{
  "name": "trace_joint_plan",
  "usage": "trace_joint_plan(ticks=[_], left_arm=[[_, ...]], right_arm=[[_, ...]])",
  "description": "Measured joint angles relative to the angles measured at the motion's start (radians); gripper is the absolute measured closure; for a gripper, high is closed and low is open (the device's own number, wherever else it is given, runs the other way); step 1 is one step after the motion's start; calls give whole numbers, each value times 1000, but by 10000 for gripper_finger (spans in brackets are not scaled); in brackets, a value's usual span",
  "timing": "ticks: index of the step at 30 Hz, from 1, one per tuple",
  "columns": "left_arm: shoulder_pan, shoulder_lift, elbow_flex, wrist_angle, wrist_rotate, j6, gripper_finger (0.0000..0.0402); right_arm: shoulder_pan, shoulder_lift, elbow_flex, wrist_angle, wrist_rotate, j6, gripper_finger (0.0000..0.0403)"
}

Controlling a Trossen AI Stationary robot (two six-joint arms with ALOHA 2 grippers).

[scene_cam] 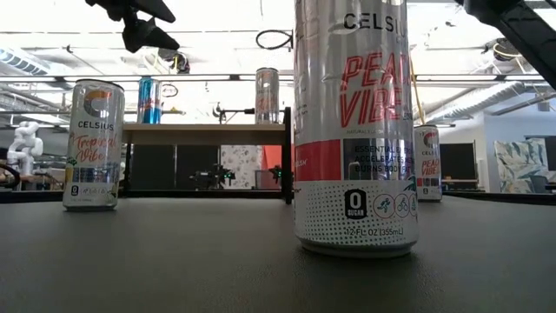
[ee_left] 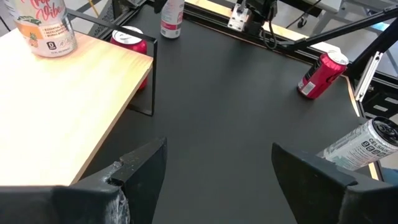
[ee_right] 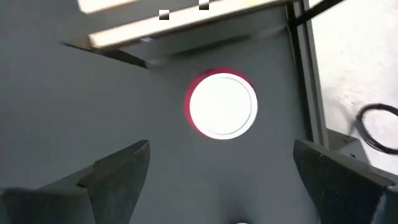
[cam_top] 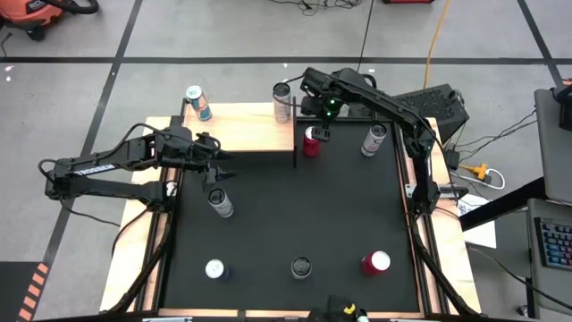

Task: Place canned beverage on shelf
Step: Put the top red soda can on the shelf

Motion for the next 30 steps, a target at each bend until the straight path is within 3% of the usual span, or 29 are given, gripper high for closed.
trace_joint_plan(ticks=[11,19,25,30], left_arm=[[0,0,0,-54,0,-2,110],[0,0,0,-44,0,-27,110],[0,0,0,-44,0,-50,110],[0,0,0,-34,0,-53,110]], right_arm=[[-79,-58,0,22,-133,23,23],[-110,-63,-20,45,-133,5,23],[-163,-182,-265,127,-133,15,23],[-168,-363,-565,460,-133,45,23]])
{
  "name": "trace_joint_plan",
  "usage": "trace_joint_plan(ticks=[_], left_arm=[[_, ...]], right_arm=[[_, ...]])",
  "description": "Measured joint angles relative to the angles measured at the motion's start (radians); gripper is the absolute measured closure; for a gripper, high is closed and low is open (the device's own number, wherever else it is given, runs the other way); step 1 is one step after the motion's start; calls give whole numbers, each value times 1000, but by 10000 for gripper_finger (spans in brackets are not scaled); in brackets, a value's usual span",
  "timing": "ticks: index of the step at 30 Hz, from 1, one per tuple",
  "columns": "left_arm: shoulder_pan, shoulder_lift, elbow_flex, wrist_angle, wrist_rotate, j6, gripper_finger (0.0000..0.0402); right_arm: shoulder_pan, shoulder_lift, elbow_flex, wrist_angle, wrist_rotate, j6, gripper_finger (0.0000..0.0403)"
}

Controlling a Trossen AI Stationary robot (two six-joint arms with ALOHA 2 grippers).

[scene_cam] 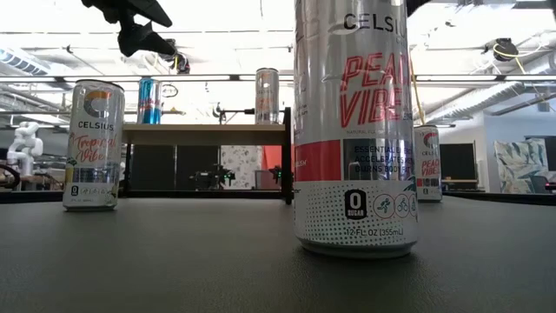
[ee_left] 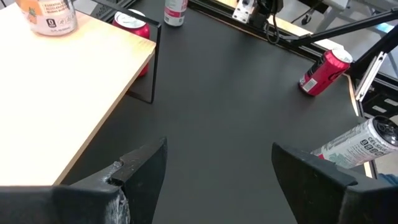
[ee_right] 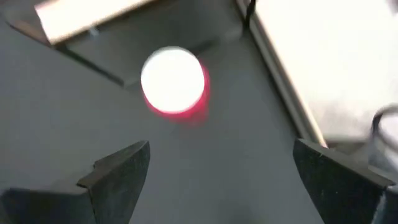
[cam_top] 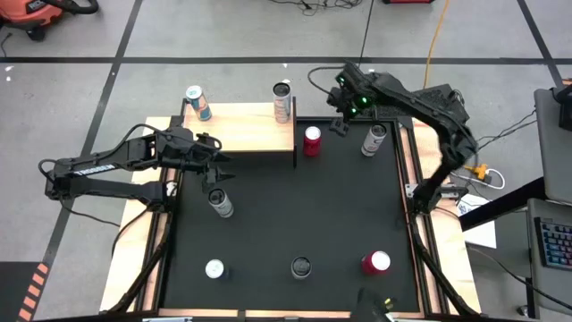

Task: Place canned beverage on shelf
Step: Put the top red soda can on the shelf

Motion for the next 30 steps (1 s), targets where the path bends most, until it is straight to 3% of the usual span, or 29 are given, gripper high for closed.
trace_joint_plan(ticks=[4,8,17,30], left_arm=[[0,0,0,21,0,-1,110],[0,0,0,24,0,0,110],[0,0,0,22,0,7,110],[0,0,0,18,0,10,110]], right_arm=[[15,-97,-175,245,-8,9,23],[19,-112,-254,331,0,11,23],[21,-71,-272,457,-55,14,23],[62,34,-272,463,-78,23,23]])
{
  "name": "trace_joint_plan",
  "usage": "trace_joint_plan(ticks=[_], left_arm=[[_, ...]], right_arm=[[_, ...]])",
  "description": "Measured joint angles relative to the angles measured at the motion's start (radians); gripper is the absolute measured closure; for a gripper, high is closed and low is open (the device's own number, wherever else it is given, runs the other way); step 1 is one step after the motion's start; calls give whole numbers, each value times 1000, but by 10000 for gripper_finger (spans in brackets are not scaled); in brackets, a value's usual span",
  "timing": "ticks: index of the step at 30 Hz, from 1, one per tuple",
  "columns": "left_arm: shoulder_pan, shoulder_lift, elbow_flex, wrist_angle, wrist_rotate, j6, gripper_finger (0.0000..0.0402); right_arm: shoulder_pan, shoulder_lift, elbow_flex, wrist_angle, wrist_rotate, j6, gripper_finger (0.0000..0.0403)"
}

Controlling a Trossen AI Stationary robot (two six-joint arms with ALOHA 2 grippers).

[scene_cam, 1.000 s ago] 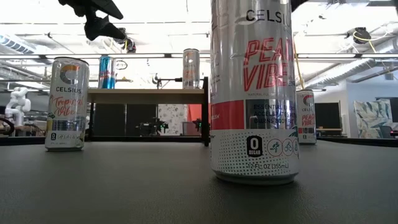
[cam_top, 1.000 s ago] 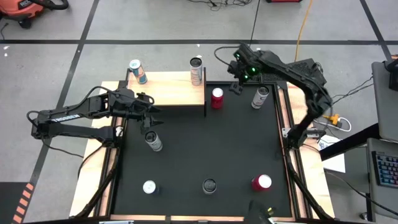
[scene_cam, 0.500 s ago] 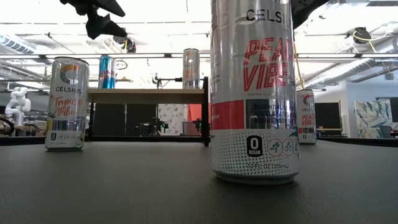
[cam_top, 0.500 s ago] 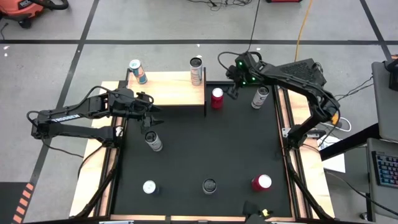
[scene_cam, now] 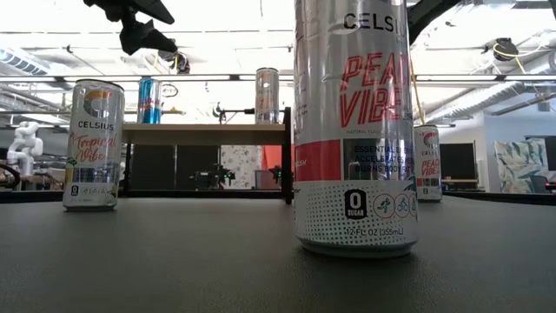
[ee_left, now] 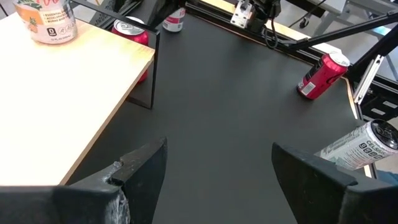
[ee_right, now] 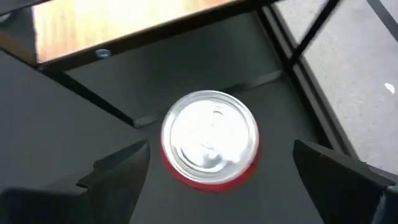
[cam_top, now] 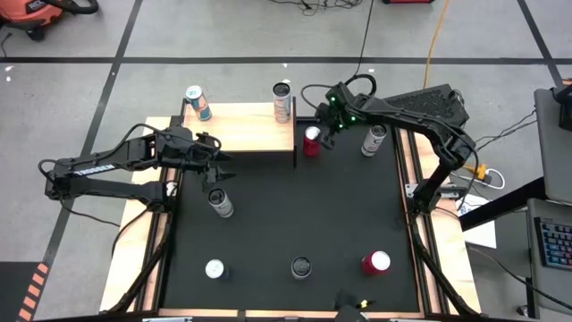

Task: Place canned beverage on shelf
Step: Put the top red soda can on the shelf

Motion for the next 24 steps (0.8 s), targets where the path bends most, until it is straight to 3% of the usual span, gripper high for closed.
trace_joint_plan(ticks=[15,24], left_arm=[[0,0,0,0,0,-8,110],[0,0,0,0,0,-6,110]], right_arm=[[17,0,-2,58,2,-12,23],[18,1,-93,186,1,18,23]])
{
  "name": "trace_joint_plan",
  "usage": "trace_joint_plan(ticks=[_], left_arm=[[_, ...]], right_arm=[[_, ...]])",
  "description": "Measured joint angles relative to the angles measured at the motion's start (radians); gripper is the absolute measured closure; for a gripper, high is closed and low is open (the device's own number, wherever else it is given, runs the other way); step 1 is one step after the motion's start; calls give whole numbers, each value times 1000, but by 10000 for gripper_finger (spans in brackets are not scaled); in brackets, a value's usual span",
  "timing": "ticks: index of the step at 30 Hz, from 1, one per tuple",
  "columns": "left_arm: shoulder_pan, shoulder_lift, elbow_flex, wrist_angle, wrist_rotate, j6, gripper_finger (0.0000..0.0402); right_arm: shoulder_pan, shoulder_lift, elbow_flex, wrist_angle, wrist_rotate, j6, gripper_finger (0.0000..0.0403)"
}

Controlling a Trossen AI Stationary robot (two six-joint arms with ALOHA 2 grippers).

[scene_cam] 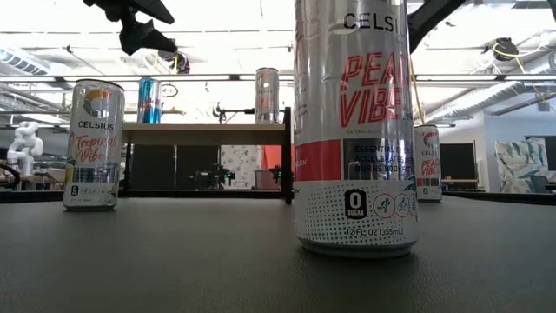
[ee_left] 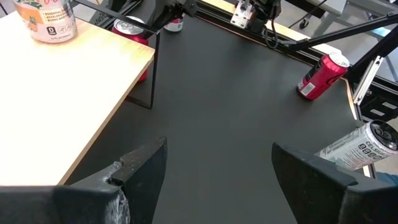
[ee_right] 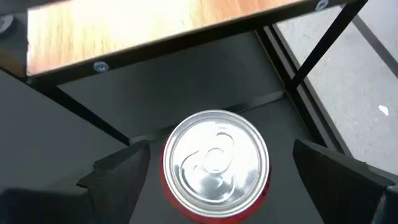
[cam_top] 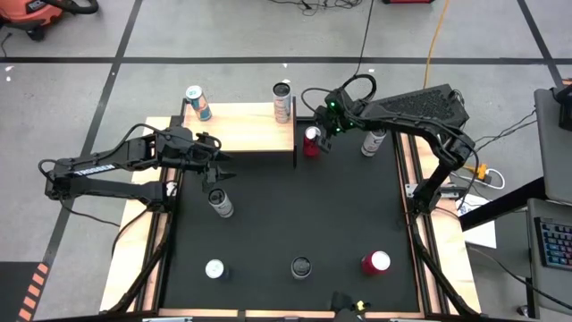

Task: Place canned beverage on shelf
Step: Put the top red soda can on the shelf

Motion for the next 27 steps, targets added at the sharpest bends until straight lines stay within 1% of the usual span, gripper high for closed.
trace_joint_plan(ticks=[4,11,18,27], left_arm=[[0,0,0,0,0,0,110],[0,0,0,0,0,5,110],[0,0,0,0,0,5,110],[0,0,0,0,0,6,110]], right_arm=[[0,0,-27,13,0,3,23],[0,0,-64,155,1,39,23],[1,5,-65,151,1,49,23],[3,92,-66,166,1,56,23]])
